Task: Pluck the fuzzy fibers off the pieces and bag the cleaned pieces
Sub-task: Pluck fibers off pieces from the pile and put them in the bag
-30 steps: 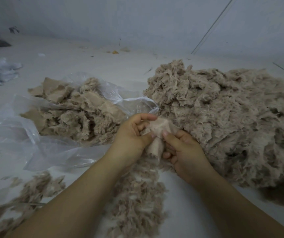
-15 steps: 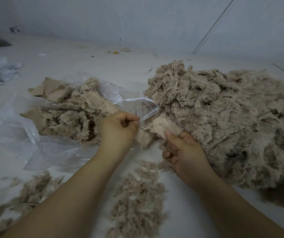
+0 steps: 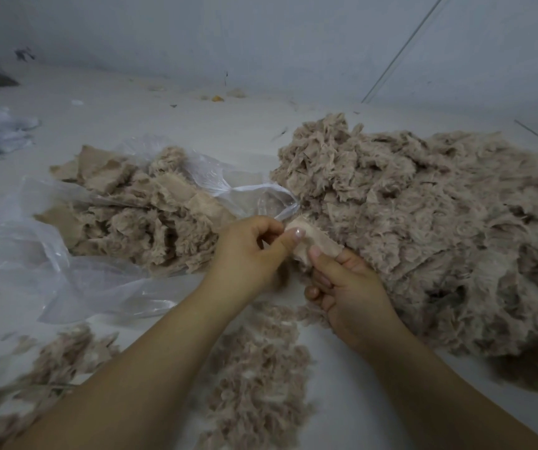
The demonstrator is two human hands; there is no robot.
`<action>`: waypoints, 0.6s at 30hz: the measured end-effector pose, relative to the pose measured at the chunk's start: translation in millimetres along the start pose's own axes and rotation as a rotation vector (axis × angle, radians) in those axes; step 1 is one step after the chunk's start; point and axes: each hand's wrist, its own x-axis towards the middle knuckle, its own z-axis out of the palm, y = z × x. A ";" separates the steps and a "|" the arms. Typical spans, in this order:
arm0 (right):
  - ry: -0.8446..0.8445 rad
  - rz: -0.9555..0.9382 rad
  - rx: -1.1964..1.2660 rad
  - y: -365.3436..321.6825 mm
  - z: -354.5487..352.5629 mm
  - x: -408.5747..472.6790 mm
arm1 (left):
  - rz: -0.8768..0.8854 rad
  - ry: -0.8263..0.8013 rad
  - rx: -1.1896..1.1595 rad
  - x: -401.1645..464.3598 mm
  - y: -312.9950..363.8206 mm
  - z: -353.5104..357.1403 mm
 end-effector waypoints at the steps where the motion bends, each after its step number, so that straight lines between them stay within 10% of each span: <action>1: -0.005 0.000 -0.002 0.2 -0.4 0.3 | -0.024 -0.016 -0.003 -0.6 -0.4 1.8; 13: 0.044 0.026 0.009 -0.5 1.2 -1.2 | -0.161 0.270 -0.246 5.1 -5.6 -11.7; 15: 0.047 0.029 0.028 -2.1 2.2 -1.6 | -0.178 0.106 -0.312 4.0 -5.5 -21.3; 18: 0.066 0.021 -0.002 -2.4 4.7 -1.8 | -0.204 -0.668 -0.369 -5.1 1.6 -39.4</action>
